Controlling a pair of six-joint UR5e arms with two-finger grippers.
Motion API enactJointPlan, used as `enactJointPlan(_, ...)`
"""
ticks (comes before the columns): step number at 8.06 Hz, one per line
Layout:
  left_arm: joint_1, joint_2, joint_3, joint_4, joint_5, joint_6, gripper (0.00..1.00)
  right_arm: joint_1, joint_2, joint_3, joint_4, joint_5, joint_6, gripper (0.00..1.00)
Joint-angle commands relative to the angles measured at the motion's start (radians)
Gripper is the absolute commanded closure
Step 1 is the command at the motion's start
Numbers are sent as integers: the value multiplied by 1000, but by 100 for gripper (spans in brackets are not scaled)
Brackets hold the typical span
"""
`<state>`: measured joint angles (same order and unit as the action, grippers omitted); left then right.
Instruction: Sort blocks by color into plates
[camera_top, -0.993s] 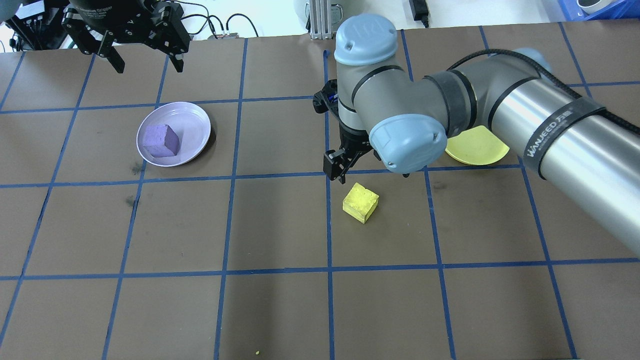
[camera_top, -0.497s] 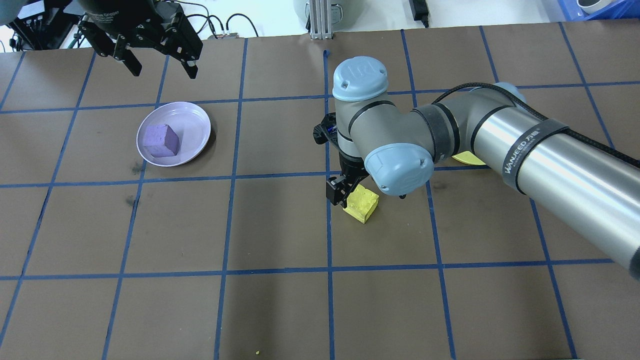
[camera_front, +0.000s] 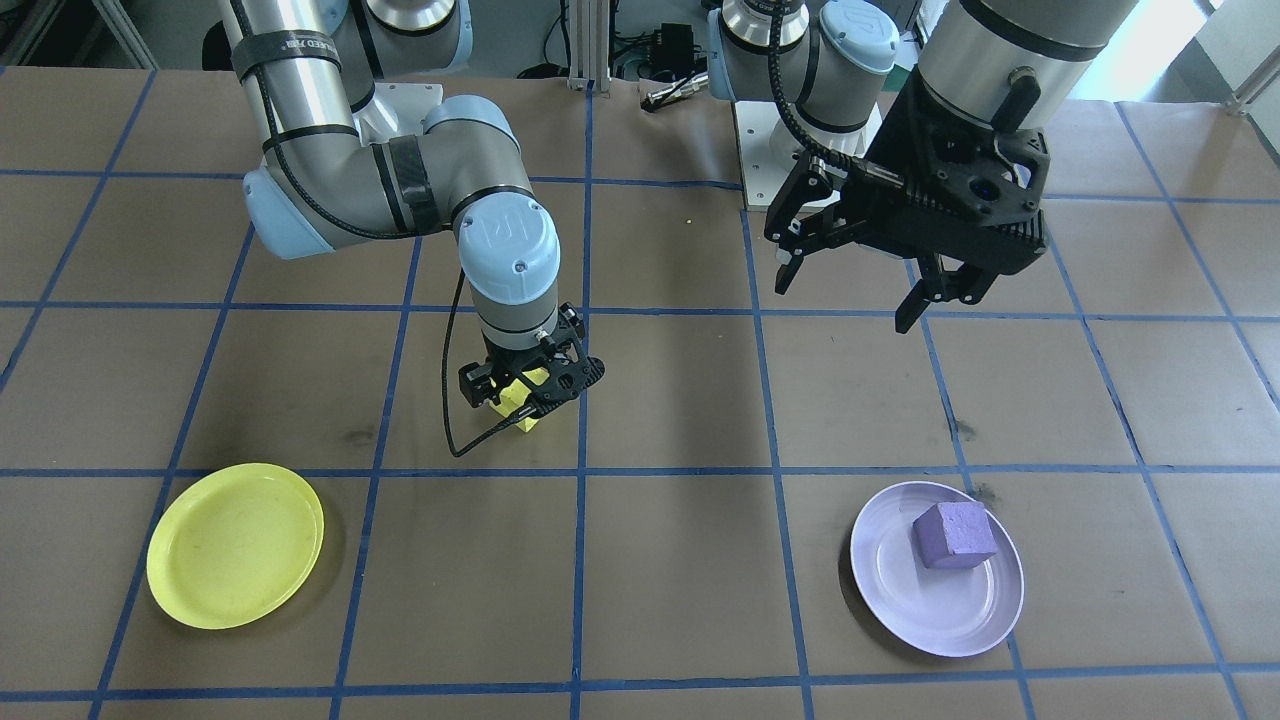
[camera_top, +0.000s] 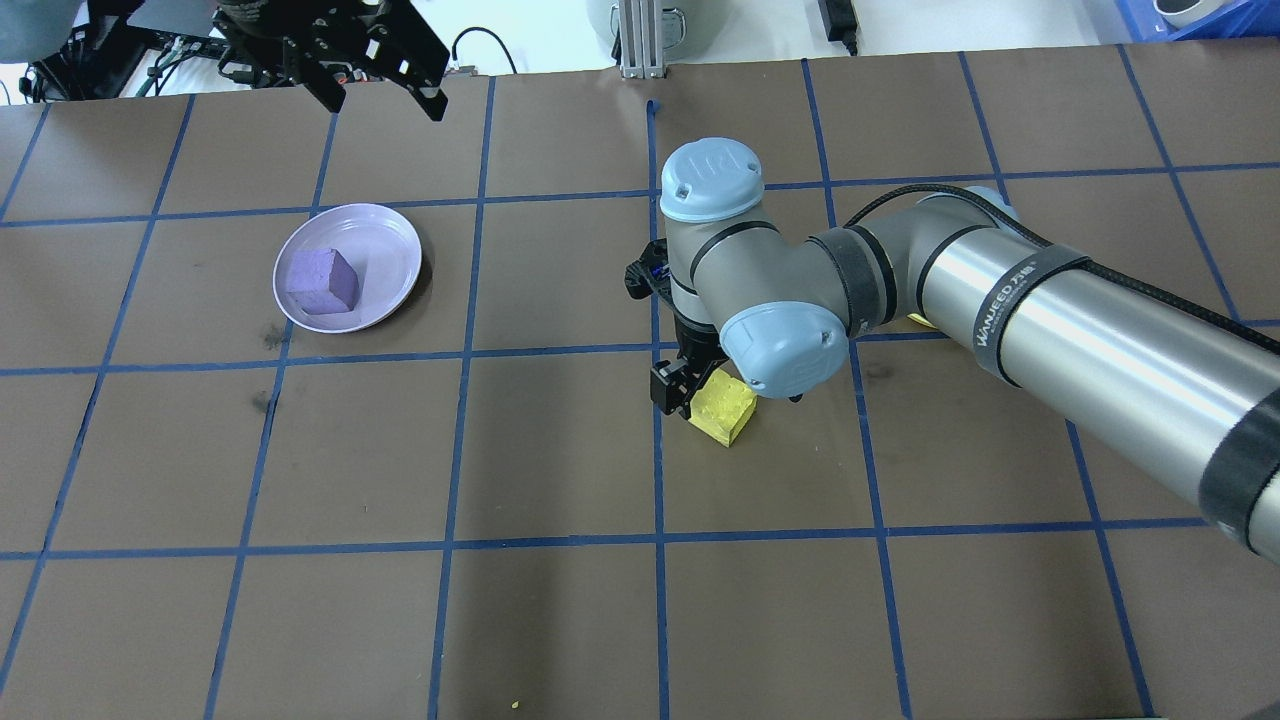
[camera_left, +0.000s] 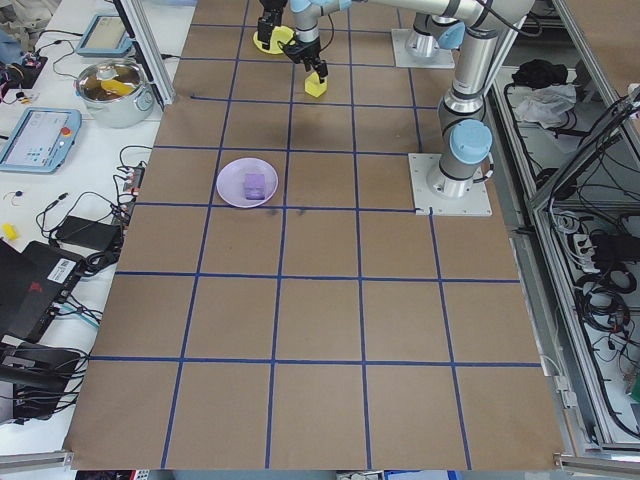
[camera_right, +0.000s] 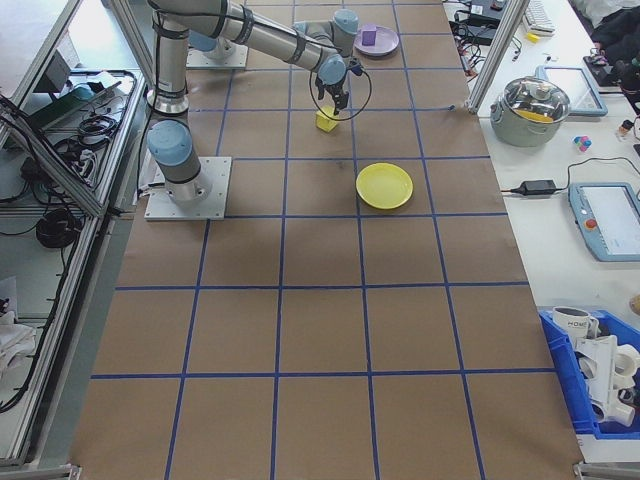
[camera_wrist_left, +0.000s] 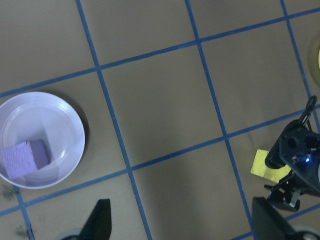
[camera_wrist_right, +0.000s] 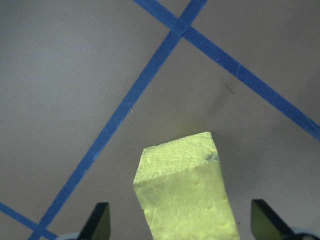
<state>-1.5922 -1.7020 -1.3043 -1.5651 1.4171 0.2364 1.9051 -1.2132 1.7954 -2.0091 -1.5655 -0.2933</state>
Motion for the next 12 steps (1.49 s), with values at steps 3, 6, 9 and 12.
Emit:
enactJointPlan(3, -17, 93, -4, -16, 81, -88, 0, 2, 41, 22, -45, -5, 2, 0)
enactJointPlan(6, -3, 125, 10, -257, 171, -127, 0, 2, 49, 24, -45, -5, -4, 2)
enactJointPlan(9, 0, 143, -6, -288, 171, -126, 0, 2, 49, 21, -46, -31, -82, 100)
enactJointPlan(12, 5, 140, -6, -286, 169, -124, 0, -12, 3, -17, -43, -42, -96, 100)
